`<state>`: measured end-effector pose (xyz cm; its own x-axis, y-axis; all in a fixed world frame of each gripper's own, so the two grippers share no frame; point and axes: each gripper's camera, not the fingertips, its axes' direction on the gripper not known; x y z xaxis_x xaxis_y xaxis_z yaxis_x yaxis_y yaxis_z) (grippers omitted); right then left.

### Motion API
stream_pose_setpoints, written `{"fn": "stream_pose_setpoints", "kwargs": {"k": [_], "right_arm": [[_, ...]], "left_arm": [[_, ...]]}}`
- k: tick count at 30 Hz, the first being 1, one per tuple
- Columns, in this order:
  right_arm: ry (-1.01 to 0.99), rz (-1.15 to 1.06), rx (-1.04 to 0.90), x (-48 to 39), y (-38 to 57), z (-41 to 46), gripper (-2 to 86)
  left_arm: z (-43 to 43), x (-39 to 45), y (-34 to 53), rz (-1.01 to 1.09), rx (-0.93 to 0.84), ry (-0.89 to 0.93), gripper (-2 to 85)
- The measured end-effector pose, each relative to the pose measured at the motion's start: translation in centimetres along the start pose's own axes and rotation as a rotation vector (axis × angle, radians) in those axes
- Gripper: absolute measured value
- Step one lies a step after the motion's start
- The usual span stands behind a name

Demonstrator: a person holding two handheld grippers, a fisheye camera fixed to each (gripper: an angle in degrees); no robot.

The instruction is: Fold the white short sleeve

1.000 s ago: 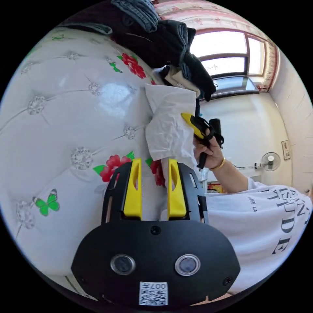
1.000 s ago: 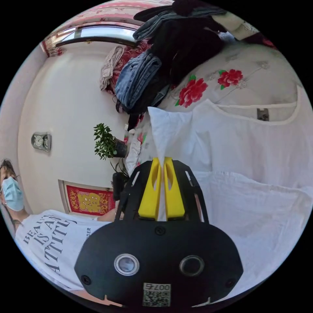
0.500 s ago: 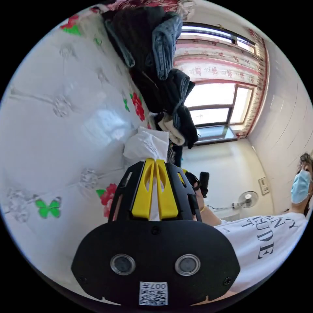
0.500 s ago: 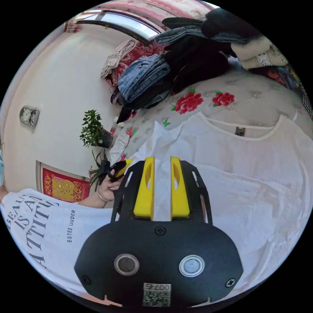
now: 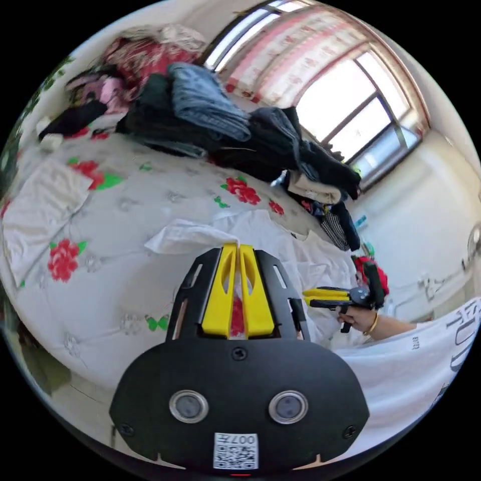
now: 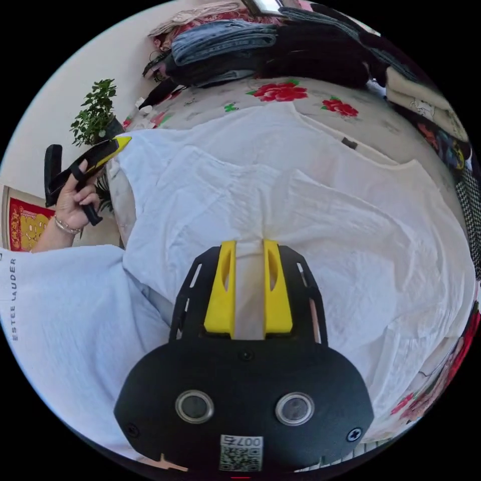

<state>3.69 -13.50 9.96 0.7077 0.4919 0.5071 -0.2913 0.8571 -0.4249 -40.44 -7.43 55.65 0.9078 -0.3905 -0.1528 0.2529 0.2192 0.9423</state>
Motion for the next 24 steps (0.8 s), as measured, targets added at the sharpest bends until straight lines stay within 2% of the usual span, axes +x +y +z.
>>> {"fn": "stream_pose_setpoints", "kwargs": {"k": [3, 4, 6, 7, 8, 11, 13, 19, 22, 24], "right_arm": [[-0.175, 0.112, -0.020, 2.9, 1.0, -1.0, 6.0], [-0.212, 0.146, 0.053, 3.7, 2.2, -2.2, 6.1], [-0.270, 0.190, 0.199, 4.9, 4.7, -4.3, 6.2], [-0.298, 0.217, 0.276, 5.8, 6.5, -5.6, 6.2], [-0.306, 0.247, 0.336, 6.8, 8.4, -7.0, 6.3], [-0.244, 0.365, 0.474, 10.1, 13.9, -10.7, 6.2], [-0.209, 0.473, 0.556, 12.8, 17.6, -12.8, 6.1], [-0.185, 0.889, 0.807, 22.5, 29.7, -15.9, 5.7], [-0.196, 0.950, 0.863, 25.7, 32.1, -15.9, 5.6], [-0.207, 0.969, 0.854, 27.4, 32.2, -15.5, 5.7]], "left_arm": [[4.5, 8.0, -1.2, 0.320, -0.084, 0.065, 2.0], [5.8, 9.4, -1.1, 0.373, -0.119, 0.092, 2.9], [12.7, 13.2, 0.2, 0.477, -0.327, 0.164, 6.2], [14.7, 13.7, 0.9, 0.488, -0.391, 0.160, 6.9], [18.4, 14.2, 2.4, 0.487, -0.526, 0.120, 7.1], [19.7, 15.0, 3.4, 0.451, -0.456, 0.053, 6.2], [19.7, 15.8, 3.1, 0.428, -0.494, 0.080, 7.7], [16.3, 19.9, 3.7, 0.491, -0.376, 0.121, 8.5], [17.3, 21.5, 4.6, 0.474, -0.413, 0.138, 8.8], [20.8, 22.1, 6.3, 0.451, -0.548, 0.110, 8.6]]}}
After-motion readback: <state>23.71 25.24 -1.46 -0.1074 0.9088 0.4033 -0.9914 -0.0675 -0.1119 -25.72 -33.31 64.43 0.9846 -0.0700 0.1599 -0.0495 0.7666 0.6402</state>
